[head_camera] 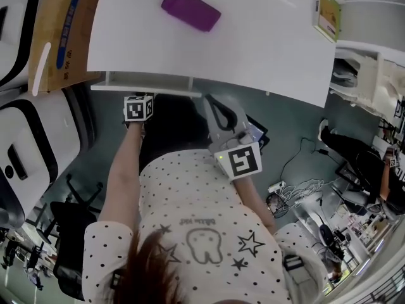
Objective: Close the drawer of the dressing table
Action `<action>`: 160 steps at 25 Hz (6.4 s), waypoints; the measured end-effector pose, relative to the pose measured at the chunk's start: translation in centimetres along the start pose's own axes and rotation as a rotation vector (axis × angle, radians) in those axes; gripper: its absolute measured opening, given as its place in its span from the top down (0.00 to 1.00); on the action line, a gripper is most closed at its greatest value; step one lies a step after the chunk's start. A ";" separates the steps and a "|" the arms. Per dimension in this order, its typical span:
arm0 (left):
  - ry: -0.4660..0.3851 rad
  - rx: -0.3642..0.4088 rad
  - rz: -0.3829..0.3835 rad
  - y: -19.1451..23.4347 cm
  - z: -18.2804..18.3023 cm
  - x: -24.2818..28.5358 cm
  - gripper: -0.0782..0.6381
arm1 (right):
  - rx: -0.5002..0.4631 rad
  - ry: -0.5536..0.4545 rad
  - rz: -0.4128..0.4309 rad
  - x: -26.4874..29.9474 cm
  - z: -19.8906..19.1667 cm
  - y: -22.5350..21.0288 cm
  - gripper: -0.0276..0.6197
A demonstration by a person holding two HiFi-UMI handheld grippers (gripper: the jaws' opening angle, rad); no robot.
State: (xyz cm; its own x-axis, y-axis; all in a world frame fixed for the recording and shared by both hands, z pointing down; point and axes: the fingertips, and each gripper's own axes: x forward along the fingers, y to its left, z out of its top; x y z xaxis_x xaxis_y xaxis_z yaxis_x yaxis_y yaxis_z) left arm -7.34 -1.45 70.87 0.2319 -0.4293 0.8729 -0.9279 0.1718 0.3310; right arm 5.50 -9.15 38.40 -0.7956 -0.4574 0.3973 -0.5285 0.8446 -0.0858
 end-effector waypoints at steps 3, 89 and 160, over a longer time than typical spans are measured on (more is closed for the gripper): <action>0.009 -0.004 -0.009 -0.1 0.6 0.3 0.78 | 0.038 0.020 -0.033 0.6 0.0 0.2 0.96; 0.015 -0.018 -0.040 0.0 5.3 2.7 0.79 | 0.088 0.057 -0.255 2.5 0.0 3.0 0.96; 0.053 0.005 -0.073 0.1 5.4 1.6 0.77 | 0.062 0.012 -0.258 0.8 0.4 2.8 0.96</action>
State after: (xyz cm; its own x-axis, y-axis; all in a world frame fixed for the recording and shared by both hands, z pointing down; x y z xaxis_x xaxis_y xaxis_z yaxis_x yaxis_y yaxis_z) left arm -8.65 -6.94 70.39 0.3142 -0.3927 0.8644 -0.9093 0.1374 0.3929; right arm 3.24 -7.29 38.10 -0.6288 -0.6516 0.4243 -0.7306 0.6818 -0.0357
